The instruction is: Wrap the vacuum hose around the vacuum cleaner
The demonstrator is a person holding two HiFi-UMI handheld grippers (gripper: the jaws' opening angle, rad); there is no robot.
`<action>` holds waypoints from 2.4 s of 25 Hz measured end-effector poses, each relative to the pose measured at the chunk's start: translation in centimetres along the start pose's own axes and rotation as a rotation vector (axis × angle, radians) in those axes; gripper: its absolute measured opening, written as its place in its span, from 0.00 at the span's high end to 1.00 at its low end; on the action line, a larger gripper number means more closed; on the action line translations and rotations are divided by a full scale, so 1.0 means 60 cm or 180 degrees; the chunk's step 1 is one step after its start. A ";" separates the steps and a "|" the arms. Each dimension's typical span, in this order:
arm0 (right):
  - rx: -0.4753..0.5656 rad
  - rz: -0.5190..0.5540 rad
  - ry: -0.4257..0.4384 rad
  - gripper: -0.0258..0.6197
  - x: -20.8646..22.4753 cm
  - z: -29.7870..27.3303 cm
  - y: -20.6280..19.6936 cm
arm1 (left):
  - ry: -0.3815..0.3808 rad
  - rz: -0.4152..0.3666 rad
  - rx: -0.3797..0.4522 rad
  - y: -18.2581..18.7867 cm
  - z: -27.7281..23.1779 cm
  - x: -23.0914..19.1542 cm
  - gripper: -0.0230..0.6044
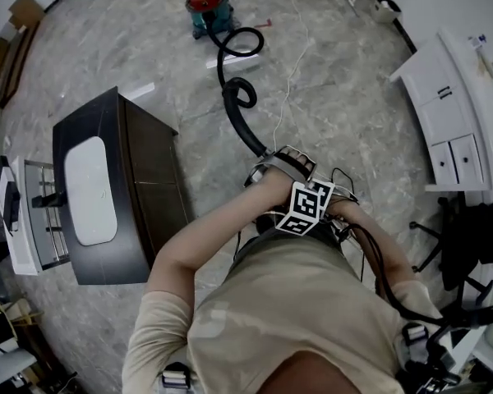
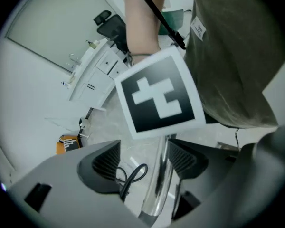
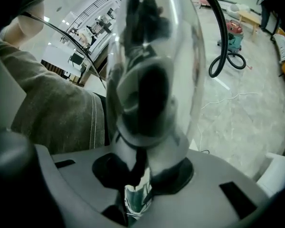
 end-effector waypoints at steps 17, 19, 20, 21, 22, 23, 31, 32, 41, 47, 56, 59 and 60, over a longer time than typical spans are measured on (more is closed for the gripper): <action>-0.0437 0.0407 0.0073 0.82 0.181 0.116 0.029 | -0.0603 0.0293 -0.0027 -0.100 -0.189 -0.115 0.71; -0.0571 0.0490 0.0081 0.82 0.192 0.126 0.035 | -0.0704 0.0502 -0.0018 -0.110 -0.193 -0.122 0.71; -0.0701 0.0522 0.0011 0.82 0.200 0.140 0.036 | -0.0792 0.0612 -0.0002 -0.115 -0.195 -0.127 0.71; -0.0907 0.0516 -0.0142 0.82 0.214 0.162 0.033 | -0.0875 0.0720 0.0025 -0.120 -0.198 -0.134 0.71; -0.1135 0.0492 -0.0319 0.82 0.229 0.186 0.030 | -0.0930 0.0817 0.0062 -0.128 -0.201 -0.142 0.71; -0.1291 0.0484 -0.0427 0.82 0.241 0.201 0.033 | -0.0948 0.0901 0.0105 -0.139 -0.204 -0.148 0.71; -0.1259 0.0315 0.0509 0.82 0.232 0.166 0.093 | -0.1333 0.1517 0.0524 -0.204 -0.229 -0.129 0.71; -0.1159 0.0292 0.0650 0.82 0.226 0.164 0.110 | -0.1577 0.1592 0.0575 -0.221 -0.231 -0.123 0.71; -0.0588 -0.0111 0.1282 0.82 0.221 0.171 0.311 | -0.3222 0.1621 0.0829 -0.432 -0.227 -0.090 0.72; -0.0327 -0.0092 0.1166 0.82 0.262 0.192 0.381 | -0.3383 0.1791 0.0830 -0.511 -0.236 -0.098 0.72; 0.0242 -0.0349 -0.0250 0.62 0.291 0.271 0.343 | -0.3640 0.2536 0.1197 -0.522 -0.236 -0.106 0.72; 0.0791 -0.0691 -0.0386 0.53 0.315 0.300 0.339 | -0.3701 0.2764 0.1134 -0.533 -0.248 -0.117 0.72; 0.0926 -0.0843 -0.0386 0.53 0.322 0.313 0.331 | -0.3763 0.2857 0.1091 -0.536 -0.252 -0.116 0.72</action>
Point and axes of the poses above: the fingertips, and each gripper's own axes: z backward along the fingers, x to its right, y out of its top, the point moved 7 cm from there along z, backward along the fingers, and after that the axes turned 10 degrees about y, right-handed, at the moved point
